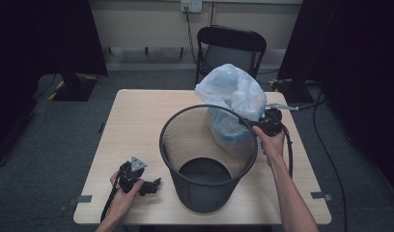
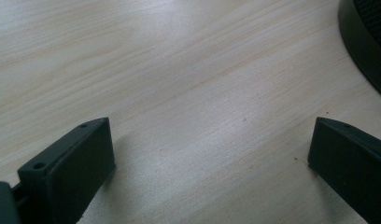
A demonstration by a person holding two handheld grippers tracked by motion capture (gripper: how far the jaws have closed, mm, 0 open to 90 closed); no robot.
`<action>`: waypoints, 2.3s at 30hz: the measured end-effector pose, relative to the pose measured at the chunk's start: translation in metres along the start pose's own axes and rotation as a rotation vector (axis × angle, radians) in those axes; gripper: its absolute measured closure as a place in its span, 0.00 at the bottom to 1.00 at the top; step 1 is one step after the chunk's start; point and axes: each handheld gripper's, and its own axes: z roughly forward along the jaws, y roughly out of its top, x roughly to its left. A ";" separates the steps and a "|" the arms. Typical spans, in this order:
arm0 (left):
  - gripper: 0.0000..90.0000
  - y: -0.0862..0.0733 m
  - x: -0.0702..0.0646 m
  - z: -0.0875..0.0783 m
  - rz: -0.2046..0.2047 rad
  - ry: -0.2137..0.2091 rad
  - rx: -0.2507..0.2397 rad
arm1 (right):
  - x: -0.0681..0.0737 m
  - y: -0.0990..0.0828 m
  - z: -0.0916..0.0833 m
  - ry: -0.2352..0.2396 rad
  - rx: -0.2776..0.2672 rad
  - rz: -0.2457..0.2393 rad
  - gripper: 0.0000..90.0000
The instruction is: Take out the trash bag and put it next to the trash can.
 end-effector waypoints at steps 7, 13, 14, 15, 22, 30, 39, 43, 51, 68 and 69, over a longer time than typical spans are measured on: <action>0.00 0.000 0.000 0.000 0.000 0.000 0.000 | -0.006 -0.007 -0.037 -0.023 -0.092 -0.013 0.13; 0.00 0.000 0.000 0.000 0.000 0.000 0.000 | -0.008 -0.020 -0.050 -0.018 -0.080 -0.029 0.13; 0.00 0.000 0.000 0.000 0.000 0.000 0.000 | -0.008 -0.022 -0.050 -0.018 -0.071 -0.037 0.13; 0.00 0.000 0.000 0.000 -0.001 0.000 0.000 | -0.007 -0.026 -0.050 -0.013 -0.064 -0.052 0.13; 0.00 0.000 0.000 0.000 0.000 0.000 0.000 | -0.010 -0.047 -0.056 -0.030 -0.026 -0.064 0.14; 0.00 0.000 0.000 0.000 0.000 0.001 0.000 | -0.007 -0.057 -0.073 -0.006 -0.034 -0.058 0.15; 0.00 0.000 -0.002 0.000 -0.013 0.006 0.000 | 0.002 -0.073 -0.091 0.011 -0.009 -0.034 0.16; 0.00 0.000 -0.003 0.000 -0.019 0.011 -0.003 | 0.006 -0.085 -0.097 0.016 0.002 -0.030 0.15; 0.00 0.000 -0.004 0.000 -0.016 0.014 0.002 | 0.021 -0.108 -0.099 -0.014 0.051 -0.061 0.15; 0.00 -0.002 -0.006 -0.002 -0.007 0.003 0.000 | -0.004 -0.144 -0.077 -0.195 0.211 -0.102 0.15; 0.00 -0.002 -0.005 -0.002 -0.005 0.003 0.002 | -0.005 -0.147 -0.075 -0.216 0.231 -0.099 0.15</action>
